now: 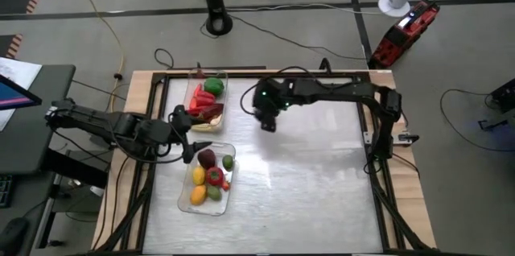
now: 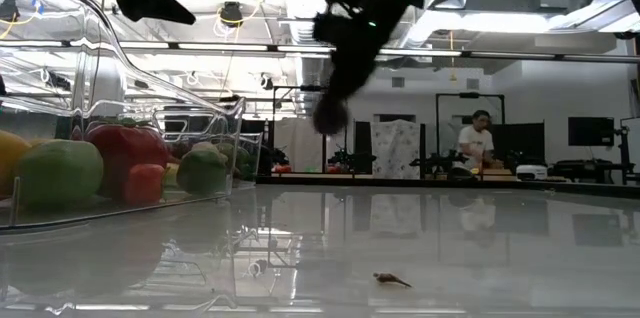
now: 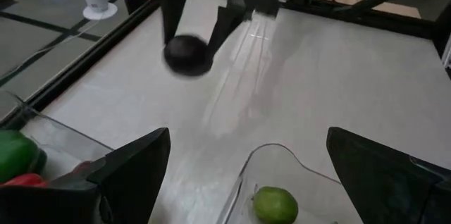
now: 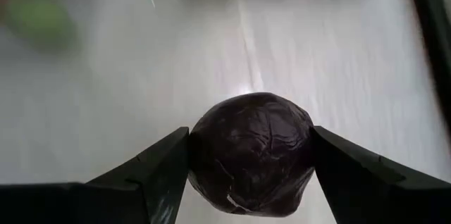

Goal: Sort produce into baskets
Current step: Put the plum into the top transparent bin, then return to Home Position

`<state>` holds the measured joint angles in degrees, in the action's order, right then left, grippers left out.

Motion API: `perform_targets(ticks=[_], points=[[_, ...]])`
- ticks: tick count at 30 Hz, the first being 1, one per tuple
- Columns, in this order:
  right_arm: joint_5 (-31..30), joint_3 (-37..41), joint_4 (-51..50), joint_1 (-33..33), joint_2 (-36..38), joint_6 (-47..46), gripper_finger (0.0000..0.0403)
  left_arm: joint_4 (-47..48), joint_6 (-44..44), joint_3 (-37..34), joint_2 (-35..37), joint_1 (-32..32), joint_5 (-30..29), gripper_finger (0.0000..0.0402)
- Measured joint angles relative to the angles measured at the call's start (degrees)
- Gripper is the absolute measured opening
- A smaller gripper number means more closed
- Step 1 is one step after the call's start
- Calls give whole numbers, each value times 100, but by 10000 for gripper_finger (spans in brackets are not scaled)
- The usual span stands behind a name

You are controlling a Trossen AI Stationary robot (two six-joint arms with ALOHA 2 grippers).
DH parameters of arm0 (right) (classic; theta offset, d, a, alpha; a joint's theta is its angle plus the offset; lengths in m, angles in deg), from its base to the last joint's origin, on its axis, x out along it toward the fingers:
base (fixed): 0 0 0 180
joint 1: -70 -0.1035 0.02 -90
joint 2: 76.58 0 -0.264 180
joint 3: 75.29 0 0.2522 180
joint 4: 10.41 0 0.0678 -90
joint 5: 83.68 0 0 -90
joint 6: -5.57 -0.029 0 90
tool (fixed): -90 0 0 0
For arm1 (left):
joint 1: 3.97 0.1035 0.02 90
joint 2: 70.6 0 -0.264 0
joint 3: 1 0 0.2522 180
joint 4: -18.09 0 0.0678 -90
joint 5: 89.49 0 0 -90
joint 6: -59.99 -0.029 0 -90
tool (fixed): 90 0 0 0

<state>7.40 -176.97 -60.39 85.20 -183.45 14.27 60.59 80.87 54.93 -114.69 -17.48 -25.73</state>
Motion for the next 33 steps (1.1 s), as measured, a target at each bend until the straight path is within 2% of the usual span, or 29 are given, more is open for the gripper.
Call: perform_targets(ticks=[5, 9, 13, 17, 21, 27, 33], points=[[482, -8, 1721, -103, -186, 174, 303, -156, -292, 0, 321, 0, -41, 368], [584, -82, 2637, -95, -420, 186, 303, -293, -378, 4, 702, 0, -101, 368], [769, -386, 3146, -114, -847, 166, 303, -331, -358, -106, 896, -4, -166, 368], [915, -923, 3527, -167, -1374, 96, 304, -713, -518, -503, 1013, -43, -172, 368], [1026, -1615, 3601, -172, -1929, 116, 311, -1258, -725, -945, 1255, -153, -89, 368], [1539, -2699, 2915, -138, -2525, 170, 344, -1511, -696, -1478, 1874, -366, -5, 368], [1551, -2951, 2431, -78, -2479, 171, 374, -1958, -574, -2221, 2456, -491, 7, 368]])
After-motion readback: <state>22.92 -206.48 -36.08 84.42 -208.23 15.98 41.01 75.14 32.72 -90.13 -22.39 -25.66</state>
